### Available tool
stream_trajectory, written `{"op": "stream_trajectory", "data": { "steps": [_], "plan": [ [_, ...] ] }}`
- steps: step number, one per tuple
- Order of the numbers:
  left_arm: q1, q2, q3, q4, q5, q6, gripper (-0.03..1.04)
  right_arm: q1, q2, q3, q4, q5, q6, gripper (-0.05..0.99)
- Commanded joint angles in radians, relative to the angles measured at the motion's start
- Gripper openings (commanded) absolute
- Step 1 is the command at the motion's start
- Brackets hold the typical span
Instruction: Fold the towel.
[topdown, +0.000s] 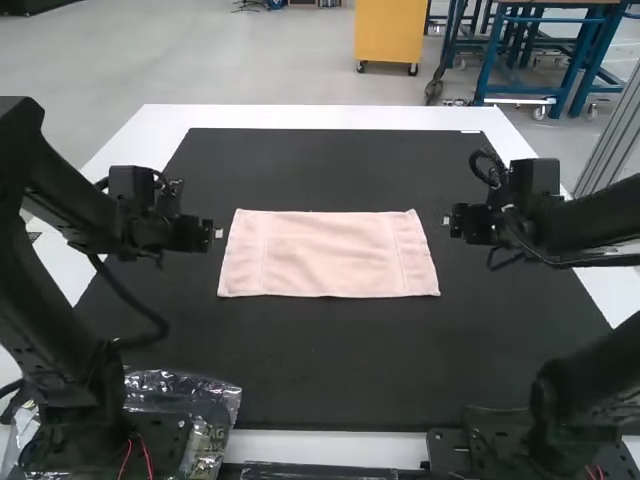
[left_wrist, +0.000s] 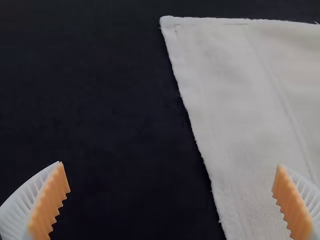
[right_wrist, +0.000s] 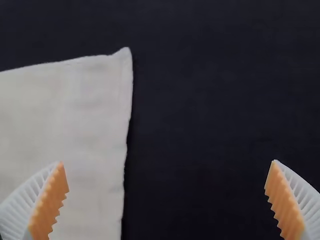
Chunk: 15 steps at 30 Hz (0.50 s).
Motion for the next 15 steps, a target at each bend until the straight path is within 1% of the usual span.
{"op": "stream_trajectory", "data": {
  "steps": [1, 3, 5, 8, 15],
  "plan": [
    [-0.001, 0.05, 0.049, 0.035, 0.03, 0.011, 0.96, 0.027, 0.077, 0.052, 0.041, -0.033, 0.022, 0.91],
    [-0.001, 0.087, 0.066, 0.047, 0.031, 0.018, 0.96, 0.035, 0.118, 0.063, 0.084, -0.034, 0.024, 0.91],
    [-0.002, 0.121, 0.085, 0.055, 0.035, 0.037, 0.96, 0.044, 0.161, 0.077, 0.119, -0.039, 0.024, 0.91],
    [-0.01, 0.167, 0.112, 0.079, 0.033, 0.037, 0.96, 0.058, 0.232, 0.108, 0.151, -0.043, 0.022, 0.91],
    [-0.012, 0.248, 0.174, 0.095, 0.035, 0.042, 0.96, 0.069, 0.399, 0.186, 0.216, -0.046, 0.002, 0.91]
  ]
}}
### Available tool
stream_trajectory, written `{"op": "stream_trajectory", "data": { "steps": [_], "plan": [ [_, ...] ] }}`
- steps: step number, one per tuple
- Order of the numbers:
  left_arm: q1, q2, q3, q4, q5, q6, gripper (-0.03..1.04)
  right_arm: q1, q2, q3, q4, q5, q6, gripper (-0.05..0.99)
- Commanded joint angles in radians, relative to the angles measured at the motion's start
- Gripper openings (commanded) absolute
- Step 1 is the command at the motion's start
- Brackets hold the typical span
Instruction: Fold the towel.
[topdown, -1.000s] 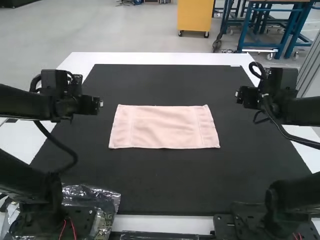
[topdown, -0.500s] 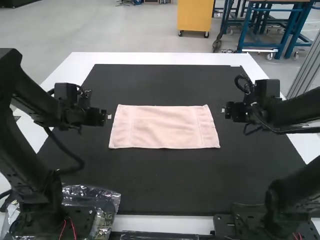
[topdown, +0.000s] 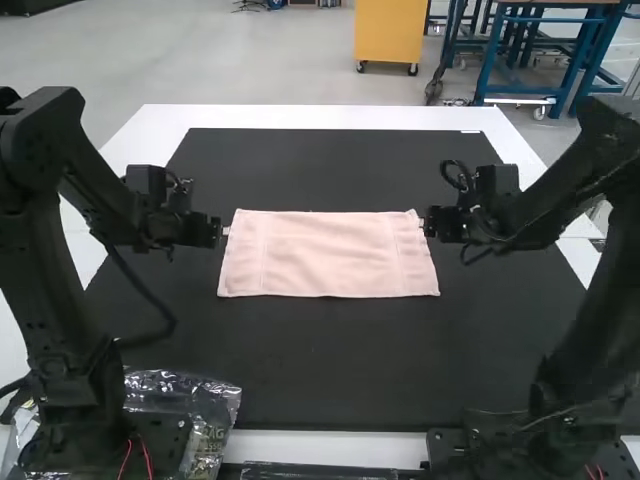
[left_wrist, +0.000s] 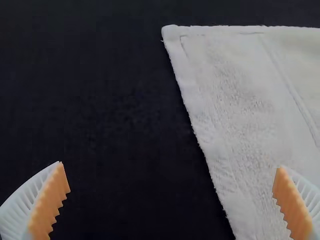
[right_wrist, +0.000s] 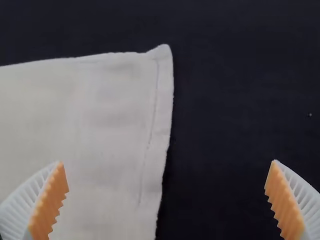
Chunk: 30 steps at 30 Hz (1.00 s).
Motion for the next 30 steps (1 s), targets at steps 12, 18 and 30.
{"op": "stream_trajectory", "data": {
  "steps": [12, 18, 30],
  "plan": [
    [-0.044, 0.103, 0.1, 0.026, 0.027, 0.012, 0.96, 0.012, 0.217, 0.138, 0.077, -0.013, -0.023, 0.91],
    [-0.062, 0.155, 0.126, 0.046, 0.02, 0.003, 0.96, 0.012, 0.258, 0.171, 0.083, -0.011, -0.04, 0.91],
    [-0.068, 0.229, 0.178, 0.067, 0.016, 0.003, 0.95, 0.012, 0.337, 0.24, 0.082, -0.005, -0.058, 0.91]
  ]
}}
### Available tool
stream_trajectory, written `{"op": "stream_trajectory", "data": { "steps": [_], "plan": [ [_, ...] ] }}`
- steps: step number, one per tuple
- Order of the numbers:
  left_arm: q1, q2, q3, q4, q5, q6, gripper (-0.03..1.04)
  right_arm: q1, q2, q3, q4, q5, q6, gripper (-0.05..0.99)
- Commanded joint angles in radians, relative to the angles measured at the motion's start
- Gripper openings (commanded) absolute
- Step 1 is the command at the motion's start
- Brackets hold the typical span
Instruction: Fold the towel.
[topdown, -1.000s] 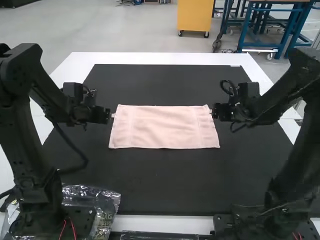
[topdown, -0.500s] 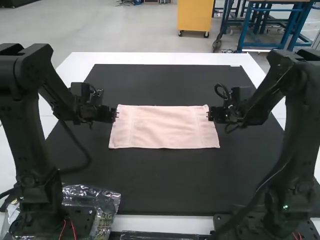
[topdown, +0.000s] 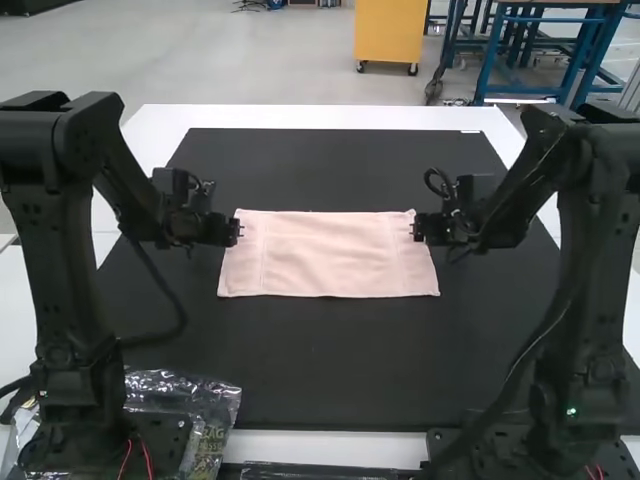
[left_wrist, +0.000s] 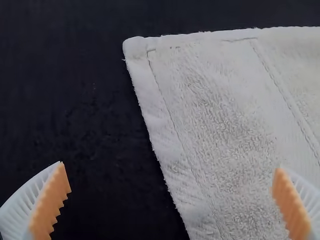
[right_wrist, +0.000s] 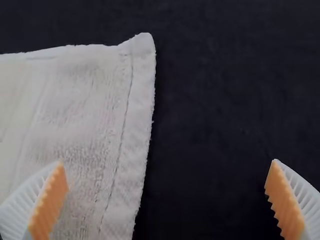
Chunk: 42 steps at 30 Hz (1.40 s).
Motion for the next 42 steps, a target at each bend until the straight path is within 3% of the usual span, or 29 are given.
{"op": "stream_trajectory", "data": {
  "steps": [1, 5, 12, 13, 14, 15, 16, 17, 30, 42],
  "plan": [
    [-0.011, 0.022, 0.033, 0.008, 0.002, 0.001, 0.94, 0.012, 0.014, 0.027, 0.008, -0.001, -0.018, 0.91],
    [-0.011, 0.031, 0.039, 0.005, 0.002, 0.004, 0.93, 0.023, 0.025, 0.034, 0.019, 0.065, -0.059, 0.91],
    [-0.011, 0.043, 0.029, 0.006, 0.004, 0.022, 0.91, 0.048, 0.04, 0.045, 0.012, 0.045, -0.059, 0.91],
    [-0.011, 0.046, 0.027, 0.008, 0.002, 0.039, 0.9, 0.049, 0.043, 0.047, 0.012, 0.045, -0.061, 0.86],
    [-0.011, 0.051, 0.026, 0.013, 0.002, 0.051, 0.83, 0.052, 0.048, 0.047, 0.009, 0.044, -0.067, 0.65],
    [-0.011, 0.059, 0.026, 0.014, 0.007, 0.056, 0.66, 0.051, 0.049, 0.042, 0.012, 0.028, -0.081, 0.24],
    [-0.011, 0.068, 0.024, 0.022, 0.01, 0.062, 0.34, 0.046, 0.051, 0.037, 0.019, 0.014, -0.084, -0.03],
    [-0.011, 0.077, 0.024, 0.036, 0.007, 0.061, 0.02, 0.043, 0.051, 0.036, 0.019, 0.01, -0.082, -0.02],
    [0.035, -0.004, 0.024, 0.066, 0.05, 0.019, 0.02, -0.024, -0.029, 0.027, 0.014, -0.01, -0.039, -0.02],
    [0.041, -0.11, -0.01, -0.024, 0.087, 0.008, 0.02, -0.026, -0.155, -0.004, -0.087, -0.078, -0.022, -0.02]
  ]
}}
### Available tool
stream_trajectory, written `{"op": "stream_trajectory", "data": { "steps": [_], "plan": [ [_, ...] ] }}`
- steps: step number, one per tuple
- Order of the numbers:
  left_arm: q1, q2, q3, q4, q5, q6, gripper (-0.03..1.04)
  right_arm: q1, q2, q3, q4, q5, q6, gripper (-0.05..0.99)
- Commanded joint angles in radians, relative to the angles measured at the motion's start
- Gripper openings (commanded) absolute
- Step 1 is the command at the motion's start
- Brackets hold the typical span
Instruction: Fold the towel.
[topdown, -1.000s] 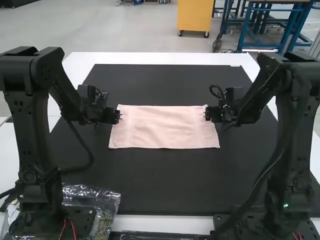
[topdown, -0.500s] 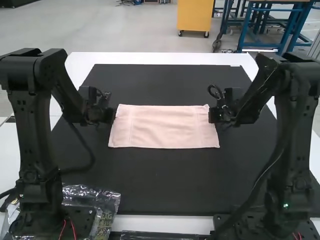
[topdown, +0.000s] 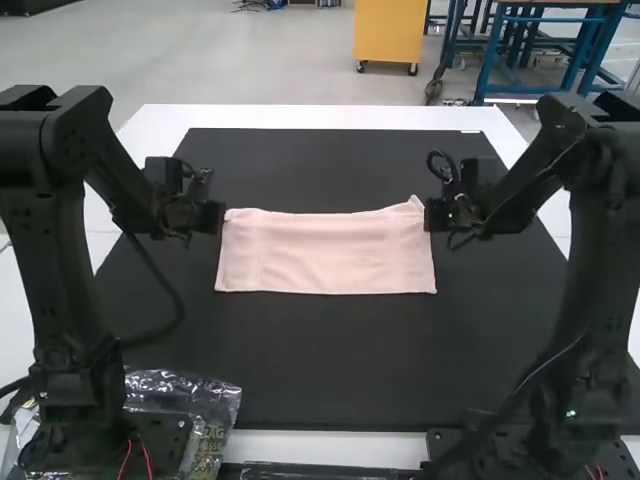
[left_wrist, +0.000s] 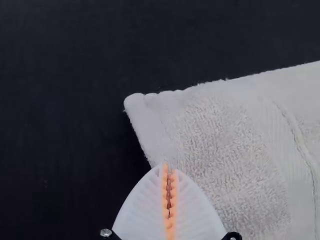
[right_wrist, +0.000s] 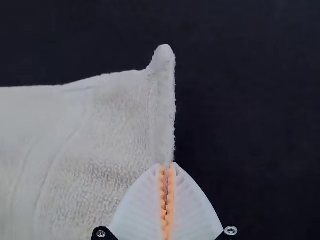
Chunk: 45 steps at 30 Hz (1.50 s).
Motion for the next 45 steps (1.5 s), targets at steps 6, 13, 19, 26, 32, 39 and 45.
{"op": "stream_trajectory", "data": {
  "steps": [6, 13, 19, 26, 32, 39, 45],
  "plan": [
    [0.02, -0.096, -0.06, -0.05, 0.007, 0.024, 0.02, -0.044, -0.115, -0.08, -0.05, -0.052, 0.007, -0.02],
    [0.03, -0.184, -0.098, -0.166, 0.007, 0.087, 0.02, -0.064, -0.221, -0.162, -0.1, -0.084, -0.004, -0.02],
    [0.036, -0.276, -0.134, -0.246, 0.007, 0.113, 0.02, -0.068, -0.316, -0.209, -0.17, -0.113, -0.018, -0.02],
    [0.036, -0.365, -0.143, -0.346, -0.002, 0.148, 0.02, -0.068, -0.404, -0.247, -0.264, -0.139, -0.033, -0.02],
    [0.036, -0.424, -0.149, -0.442, -0.011, 0.18, 0.02, -0.068, -0.464, -0.286, -0.325, -0.14, -0.054, -0.02],
    [0.036, -0.47, -0.203, -0.464, -0.032, 0.214, 0.02, -0.068, -0.479, -0.343, -0.342, -0.14, -0.087, -0.02],
    [0.028, -0.47, -0.261, -0.49, -0.042, 0.259, 0.02, -0.068, -0.454, -0.392, -0.339, -0.121, -0.111, 0.07]
  ]
}}
